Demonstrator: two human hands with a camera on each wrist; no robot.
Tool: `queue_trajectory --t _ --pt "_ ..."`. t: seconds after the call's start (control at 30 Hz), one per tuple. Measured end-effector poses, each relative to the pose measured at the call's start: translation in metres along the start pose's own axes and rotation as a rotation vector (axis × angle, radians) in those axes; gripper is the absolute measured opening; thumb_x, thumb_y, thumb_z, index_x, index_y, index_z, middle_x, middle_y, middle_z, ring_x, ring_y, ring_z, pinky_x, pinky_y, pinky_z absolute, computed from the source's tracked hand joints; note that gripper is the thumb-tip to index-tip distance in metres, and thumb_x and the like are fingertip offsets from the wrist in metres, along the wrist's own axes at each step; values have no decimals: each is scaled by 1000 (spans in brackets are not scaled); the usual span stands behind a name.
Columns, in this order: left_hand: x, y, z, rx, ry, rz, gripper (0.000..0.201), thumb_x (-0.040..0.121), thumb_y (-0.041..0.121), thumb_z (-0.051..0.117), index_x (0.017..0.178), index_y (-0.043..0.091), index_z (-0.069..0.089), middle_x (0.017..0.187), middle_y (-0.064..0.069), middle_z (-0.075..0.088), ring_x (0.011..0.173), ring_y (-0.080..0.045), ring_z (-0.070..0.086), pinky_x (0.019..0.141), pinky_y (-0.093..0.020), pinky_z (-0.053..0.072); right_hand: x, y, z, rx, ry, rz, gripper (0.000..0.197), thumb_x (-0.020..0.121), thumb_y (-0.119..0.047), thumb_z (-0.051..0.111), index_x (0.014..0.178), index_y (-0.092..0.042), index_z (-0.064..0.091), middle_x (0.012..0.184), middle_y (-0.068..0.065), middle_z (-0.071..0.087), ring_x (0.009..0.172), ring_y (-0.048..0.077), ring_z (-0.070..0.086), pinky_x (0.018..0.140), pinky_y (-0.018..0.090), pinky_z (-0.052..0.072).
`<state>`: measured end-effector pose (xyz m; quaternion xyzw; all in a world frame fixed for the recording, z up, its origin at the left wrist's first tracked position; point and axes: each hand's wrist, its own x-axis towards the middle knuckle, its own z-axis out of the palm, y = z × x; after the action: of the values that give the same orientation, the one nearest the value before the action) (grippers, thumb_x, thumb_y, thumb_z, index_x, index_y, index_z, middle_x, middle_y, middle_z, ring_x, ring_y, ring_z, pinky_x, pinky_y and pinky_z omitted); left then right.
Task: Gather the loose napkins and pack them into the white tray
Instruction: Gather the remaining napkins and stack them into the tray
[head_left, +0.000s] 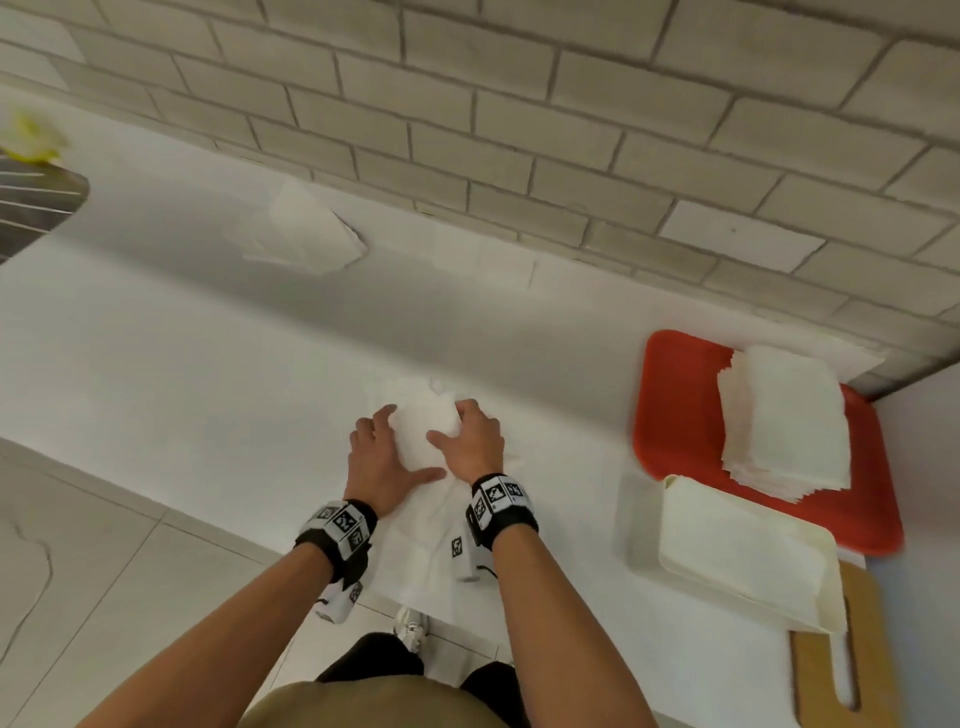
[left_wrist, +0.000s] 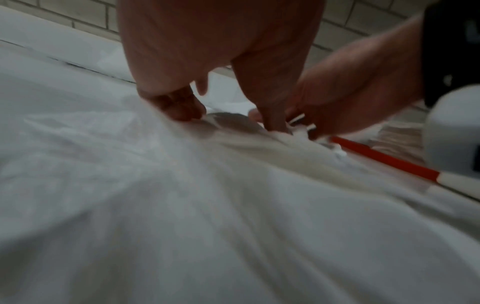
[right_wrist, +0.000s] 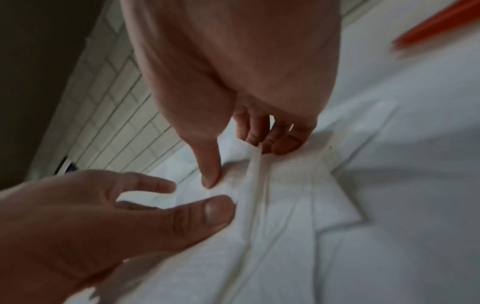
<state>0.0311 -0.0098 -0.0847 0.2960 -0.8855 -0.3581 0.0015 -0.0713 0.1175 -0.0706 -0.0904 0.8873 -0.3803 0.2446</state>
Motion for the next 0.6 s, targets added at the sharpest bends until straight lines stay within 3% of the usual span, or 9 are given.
queue_trajectory --t 0.07,0.13,0.17,0.23,0.37,0.47,0.53,0.6 --pt "10 -4 -11 -80 -37 27 93 82 37 90 155 15 38 140 -13 40 126 -30 46 112 -48 45 0 8 6 59 54 -49 31 91 -40 79 115 -31 63 104 -12 64 113 30 64 100 47 52" --pt "21 -2 -24 -128 -32 26 60 97 21 71 151 14 46 141 -14 44 126 -35 49 112 -53 45 -7 14 7 185 120 -98 18 94 -29 80 104 -33 65 99 -20 71 106 12 70 96 37 56" --pt "28 -1 -28 -131 -32 23 52 100 21 66 150 14 49 141 -14 47 125 -37 51 111 -53 45 -12 15 6 234 147 -116 18 95 -22 81 98 -32 66 97 -20 73 101 2 70 92 28 56" --pt "40 2 -32 -95 -83 23 50 101 32 68 147 17 55 138 -12 56 123 -39 55 110 -50 44 -21 17 4 305 179 -133 20 95 -16 82 92 -28 67 95 -19 74 96 0 70 86 17 52" --pt "52 8 -33 -80 -255 81 56 86 67 66 135 40 64 125 2 68 115 -30 62 102 -51 50 -37 12 -8 418 207 -134 16 96 -26 84 95 -28 68 92 -16 72 87 1 64 82 13 49" --pt "45 31 -53 -339 -184 164 49 91 46 81 135 47 60 120 5 61 100 -17 67 90 -31 55 -49 4 -27 486 246 -142 15 97 -32 82 96 -25 69 89 -14 71 81 3 62 78 18 50" --pt "41 47 -65 -522 -162 170 55 92 43 82 140 49 55 131 10 52 104 -9 70 87 -21 56 -58 -4 -46 599 260 -156 15 99 -29 80 99 -18 70 96 -5 77 86 14 70 79 29 56" --pt "34 62 -74 -613 -199 183 49 92 49 81 136 45 61 138 15 56 115 -8 68 95 -23 56 -66 -11 -64 715 284 -187 14 100 -22 79 101 -12 70 100 1 78 88 17 72 80 33 58"
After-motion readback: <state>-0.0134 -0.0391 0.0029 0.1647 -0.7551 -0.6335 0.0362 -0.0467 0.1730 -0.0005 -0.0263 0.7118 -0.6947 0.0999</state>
